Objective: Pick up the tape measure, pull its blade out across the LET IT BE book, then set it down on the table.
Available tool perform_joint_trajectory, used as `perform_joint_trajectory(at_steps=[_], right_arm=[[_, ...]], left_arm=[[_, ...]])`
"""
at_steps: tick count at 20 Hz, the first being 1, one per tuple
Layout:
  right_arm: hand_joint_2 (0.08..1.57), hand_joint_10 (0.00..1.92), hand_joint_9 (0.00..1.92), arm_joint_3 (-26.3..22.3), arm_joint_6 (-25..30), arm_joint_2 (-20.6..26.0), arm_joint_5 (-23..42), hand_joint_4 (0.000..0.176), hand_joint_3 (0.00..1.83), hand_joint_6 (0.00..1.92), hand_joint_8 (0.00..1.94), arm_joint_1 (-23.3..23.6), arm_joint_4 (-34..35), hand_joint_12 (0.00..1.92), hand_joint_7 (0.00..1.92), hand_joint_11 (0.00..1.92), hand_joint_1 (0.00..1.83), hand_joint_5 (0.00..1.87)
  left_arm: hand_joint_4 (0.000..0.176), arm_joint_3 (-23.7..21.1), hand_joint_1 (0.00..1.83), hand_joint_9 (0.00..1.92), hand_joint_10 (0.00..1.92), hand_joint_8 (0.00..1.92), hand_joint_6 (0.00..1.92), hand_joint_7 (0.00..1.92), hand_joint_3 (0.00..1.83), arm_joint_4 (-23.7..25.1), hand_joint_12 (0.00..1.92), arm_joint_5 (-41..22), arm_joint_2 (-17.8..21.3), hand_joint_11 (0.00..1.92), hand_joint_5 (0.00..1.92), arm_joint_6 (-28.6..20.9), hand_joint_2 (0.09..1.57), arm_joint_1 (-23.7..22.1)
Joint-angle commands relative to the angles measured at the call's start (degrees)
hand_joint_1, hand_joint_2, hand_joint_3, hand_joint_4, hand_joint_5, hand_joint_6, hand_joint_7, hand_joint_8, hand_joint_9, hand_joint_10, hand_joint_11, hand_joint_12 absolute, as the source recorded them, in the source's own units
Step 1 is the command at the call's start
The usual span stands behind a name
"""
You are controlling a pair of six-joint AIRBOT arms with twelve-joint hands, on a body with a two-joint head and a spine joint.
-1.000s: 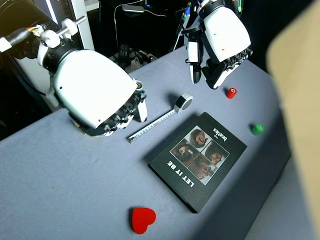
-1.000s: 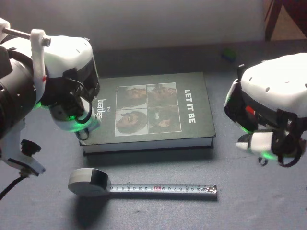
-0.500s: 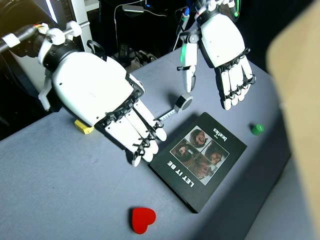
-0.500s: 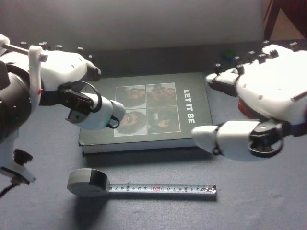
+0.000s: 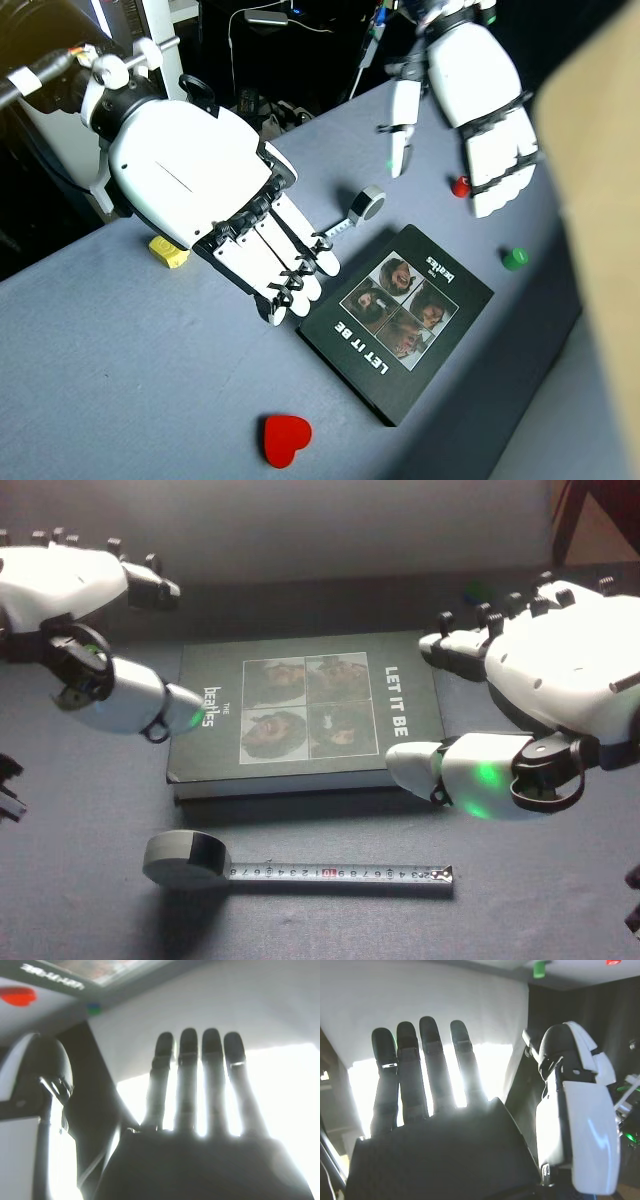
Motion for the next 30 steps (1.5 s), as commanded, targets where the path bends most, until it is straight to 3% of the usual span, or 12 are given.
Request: perform_joint_trajectory(at_steps=[1, 2, 4, 5, 6, 9, 11, 14, 18, 20, 25, 30], right_arm=[[1.1, 0.01, 0.29, -0.15, 0.46, -0.01, -0.06, 0.05, 0.0, 0.01, 0.0, 1.48, -5.5, 1.06, 0.32, 0.0, 0.08, 0.26], [1.1, 0.01, 0.29, -0.15, 0.91, 0.0, -0.79, 0.049, 0.0, 0.01, 0.01, 1.8, -5.5, 1.07, 0.33, 0.0, 0.08, 0.27], [1.1, 0.0, 0.28, -0.13, 2.68, 0.04, -0.62, 0.05, 0.0, 0.01, 0.0, 1.63, -5.87, 1.07, 0.33, 0.0, 0.09, 0.26], [1.1, 0.0, 0.28, -0.12, 6.14, 0.02, -0.93, 0.05, 0.0, 0.01, 0.0, 0.82, -5.91, 1.07, 0.33, 0.0, 0.09, 0.26], [1.1, 0.01, 0.29, -0.12, 8.0, 0.1, -1.32, 0.051, 0.0, 0.0, 0.01, 0.35, -5.9, 1.06, 0.34, 0.0, 0.09, 0.25], [1.11, 0.02, 0.32, -0.14, 12.41, 1.02, -2.05, 0.048, 0.0, 0.0, 0.01, -1.29, -5.85, 1.08, 0.36, 0.0, 0.1, 0.26], [1.1, 0.02, 0.34, -0.12, 13.72, 1.02, -1.43, 0.045, 0.0, 0.0, 0.01, -1.47, -5.86, 1.08, 0.38, 0.0, 0.12, 0.26], [1.11, 0.02, 0.34, -0.15, 17.21, 0.95, -0.02, 0.045, 0.0, 0.0, 0.01, -1.75, -7.15, 1.1, 0.38, 0.0, 0.12, 0.25], [1.11, 0.01, 0.34, -0.33, 23.58, 0.95, 0.77, 0.046, 0.0, 0.0, 0.0, -3.47, -13.19, 1.11, 0.38, 0.0, 0.13, 0.26], [1.1, 0.01, 0.34, -0.47, 24.46, 0.47, 0.22, 0.045, 0.0, 0.01, 0.01, -4.79, -15.07, 1.11, 0.39, 0.0, 0.16, 0.28], [1.12, 0.02, 0.37, -0.47, 27.16, -0.58, -0.77, 0.043, 0.0, 0.0, 0.02, -8.43, -22.53, 1.11, 0.43, 0.0, 0.14, 0.25], [1.12, 0.02, 0.39, -0.46, 28.45, -0.63, -1.72, 0.042, 0.0, 0.0, 0.01, -9.71, -24.13, 1.14, 0.42, 0.0, 0.13, 0.26]], left_arm=[[0.0, 0.73, 0.75, 0.29, 0.0, 0.0, 0.0, 0.35, 0.0, 9.47, 0.65, 7.21, 0.1, 0.03, 0.32, -8.27, 1.0, 0.79], [0.0, 1.7, 0.79, 0.29, 0.0, 0.0, 0.0, 0.35, 0.0, 20.18, 0.66, 10.25, 0.67, 0.05, 0.32, -21.54, 1.02, 3.37], [0.0, 3.23, 0.86, 0.32, 0.0, 0.0, 0.0, 0.38, 0.01, 34.12, 0.66, 15.84, 1.57, 0.07, 0.34, -37.41, 1.07, 5.74], [0.0, 4.39, 0.89, 0.34, 0.01, 0.01, 0.01, 0.41, 0.01, 46.06, 0.67, 20.62, 2.3, 0.08, 0.36, -52.56, 1.09, 7.2], [0.0, 4.7, 0.94, 0.41, 0.01, 0.01, 0.01, 0.48, 0.0, 51.56, 0.67, 22.89, 2.85, 0.13, 0.4, -61.3, 1.1, 7.62], [0.0, 3.18, 0.96, 0.5, 0.0, 0.0, 0.0, 0.59, 0.0, 74.45, 0.65, 22.03, 5.98, 0.24, 0.5, -81.44, 1.13, 8.86], [0.0, 2.62, 1.0, 0.56, 0.0, 0.0, 0.0, 0.61, 0.0, 85.07, 0.64, 17.5, 6.79, 0.31, 0.55, -93.85, 1.13, 11.47], [0.0, 1.93, 1.06, 0.59, 0.01, 0.0, 0.01, 0.62, 0.0, 89.95, 0.64, 11.14, 6.72, 0.34, 0.6, -103.67, 1.14, 18.02], [0.0, 2.83, 1.08, 0.6, 0.01, 0.01, 0.01, 0.63, 0.0, 93.84, 0.65, -2.52, 3.88, 0.35, 0.62, -114.82, 1.14, 29.12], [0.0, 4.63, 1.09, 0.62, 0.01, 0.01, 0.01, 0.65, 0.0, 93.57, 0.65, -14.59, 0.35, 0.35, 0.62, -119.87, 1.14, 36.49], [0.0, 7.8, 1.1, 0.62, 0.01, 0.01, 0.01, 0.68, 0.0, 92.92, 0.64, -24.42, -3.27, 0.33, 0.62, -122.83, 1.15, 44.91], [0.0, 11.06, 1.11, 0.62, 0.0, 0.0, 0.0, 0.67, 0.0, 91.16, 0.65, -30.78, -6.13, 0.37, 0.62, -124.43, 1.14, 51.15]])
